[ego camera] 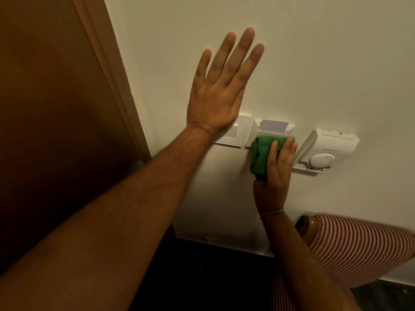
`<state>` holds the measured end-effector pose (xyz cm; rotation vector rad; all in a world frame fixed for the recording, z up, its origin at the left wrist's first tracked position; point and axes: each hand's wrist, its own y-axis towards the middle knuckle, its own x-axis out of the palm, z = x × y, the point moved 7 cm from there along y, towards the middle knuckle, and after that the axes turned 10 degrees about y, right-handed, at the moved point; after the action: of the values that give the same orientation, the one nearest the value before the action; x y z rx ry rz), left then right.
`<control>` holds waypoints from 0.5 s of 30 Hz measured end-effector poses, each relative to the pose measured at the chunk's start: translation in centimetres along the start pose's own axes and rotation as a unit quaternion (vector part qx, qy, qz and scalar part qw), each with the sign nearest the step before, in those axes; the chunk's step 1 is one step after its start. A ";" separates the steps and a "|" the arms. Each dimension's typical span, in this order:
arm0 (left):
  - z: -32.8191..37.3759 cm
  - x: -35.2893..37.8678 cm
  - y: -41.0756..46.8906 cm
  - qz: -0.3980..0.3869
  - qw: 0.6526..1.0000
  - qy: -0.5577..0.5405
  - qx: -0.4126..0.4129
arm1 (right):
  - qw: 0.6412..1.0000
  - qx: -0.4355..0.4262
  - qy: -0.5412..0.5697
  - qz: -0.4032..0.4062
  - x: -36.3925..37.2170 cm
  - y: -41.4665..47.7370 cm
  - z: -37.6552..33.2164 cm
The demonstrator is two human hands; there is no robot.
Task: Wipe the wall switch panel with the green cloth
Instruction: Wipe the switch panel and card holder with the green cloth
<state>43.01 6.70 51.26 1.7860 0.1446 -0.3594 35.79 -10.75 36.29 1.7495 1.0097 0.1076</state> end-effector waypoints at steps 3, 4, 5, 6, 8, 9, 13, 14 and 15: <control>0.2 -0.2 0.0 -0.002 1.000 0.002 0.002 | 1.000 0.008 0.013 0.027 1.2 0.0 -0.9; 0.2 -0.3 0.0 -0.002 1.000 0.003 0.002 | 0.999 0.003 0.010 0.030 1.7 0.1 -1.4; 0.2 -0.3 0.0 0.001 1.000 0.002 0.000 | 1.000 -0.010 0.005 0.026 2.3 0.1 -2.0; 0.1 -0.3 0.0 0.004 1.000 0.000 -0.004 | 0.999 -0.032 -0.005 0.016 2.9 0.1 -2.5; -0.1 -0.4 0.1 0.005 1.000 -0.004 -0.016 | 0.997 -0.076 -0.028 -0.019 4.1 0.0 -3.8; -0.2 -0.4 0.1 0.002 1.000 -0.006 -0.021 | 0.995 -0.090 -0.034 -0.034 4.4 -0.1 -4.1; -0.2 -0.6 0.1 -0.005 1.000 -0.003 -0.030 | 0.996 -0.083 -0.029 -0.020 2.9 -0.1 -2.6; -0.2 -0.6 0.1 -0.004 1.000 -0.002 -0.028 | 0.998 -0.057 -0.025 0.001 2.0 0.0 -1.8; -0.1 -0.6 0.1 0.000 1.000 0.000 -0.026 | 0.999 -0.029 -0.018 0.025 1.2 0.1 -1.0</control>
<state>42.45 6.88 51.56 1.7353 0.1534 -0.3525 36.08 -9.22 36.30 1.7191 0.9276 0.1357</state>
